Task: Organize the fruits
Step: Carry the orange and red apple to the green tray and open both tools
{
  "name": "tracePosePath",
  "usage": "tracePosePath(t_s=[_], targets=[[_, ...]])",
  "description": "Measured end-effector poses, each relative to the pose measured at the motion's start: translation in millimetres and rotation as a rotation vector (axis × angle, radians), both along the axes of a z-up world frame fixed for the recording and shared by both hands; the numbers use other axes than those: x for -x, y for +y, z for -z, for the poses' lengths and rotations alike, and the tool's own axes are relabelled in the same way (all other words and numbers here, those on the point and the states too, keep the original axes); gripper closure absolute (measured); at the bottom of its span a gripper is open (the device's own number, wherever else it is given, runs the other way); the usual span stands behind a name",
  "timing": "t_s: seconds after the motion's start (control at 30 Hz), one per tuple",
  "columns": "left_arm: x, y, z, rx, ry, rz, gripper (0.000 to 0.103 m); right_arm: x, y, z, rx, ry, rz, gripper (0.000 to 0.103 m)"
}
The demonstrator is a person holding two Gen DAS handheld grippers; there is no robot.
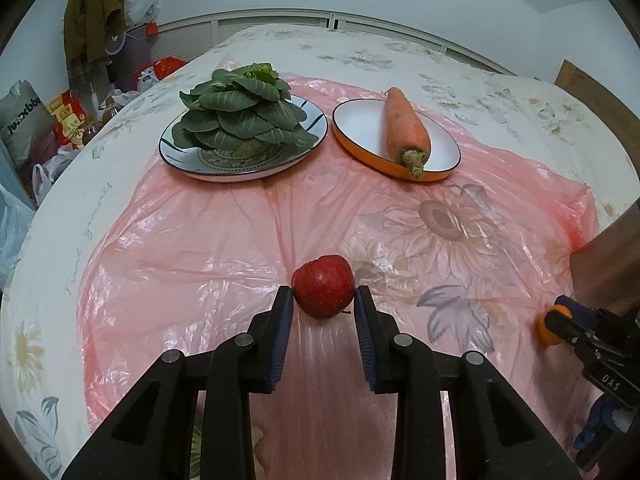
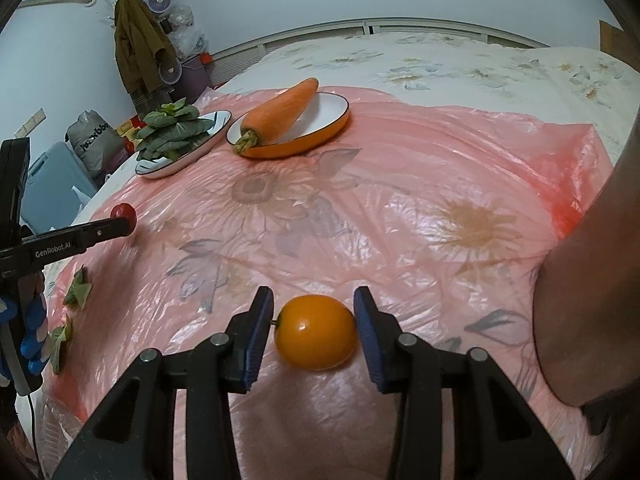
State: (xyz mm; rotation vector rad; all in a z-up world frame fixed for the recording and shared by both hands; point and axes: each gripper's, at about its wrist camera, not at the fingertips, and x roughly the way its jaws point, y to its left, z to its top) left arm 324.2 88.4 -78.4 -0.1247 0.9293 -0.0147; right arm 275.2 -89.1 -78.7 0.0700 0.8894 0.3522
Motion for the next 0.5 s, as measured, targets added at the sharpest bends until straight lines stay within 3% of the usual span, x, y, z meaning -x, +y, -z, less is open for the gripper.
tracePosePath(t_s=[0.5], targets=[[47.4,-17.9,-31.9,0.012,-0.071,0.081,0.077,47.9,-0.4,-8.6,-0.038,0.002,-0.032,0.056]])
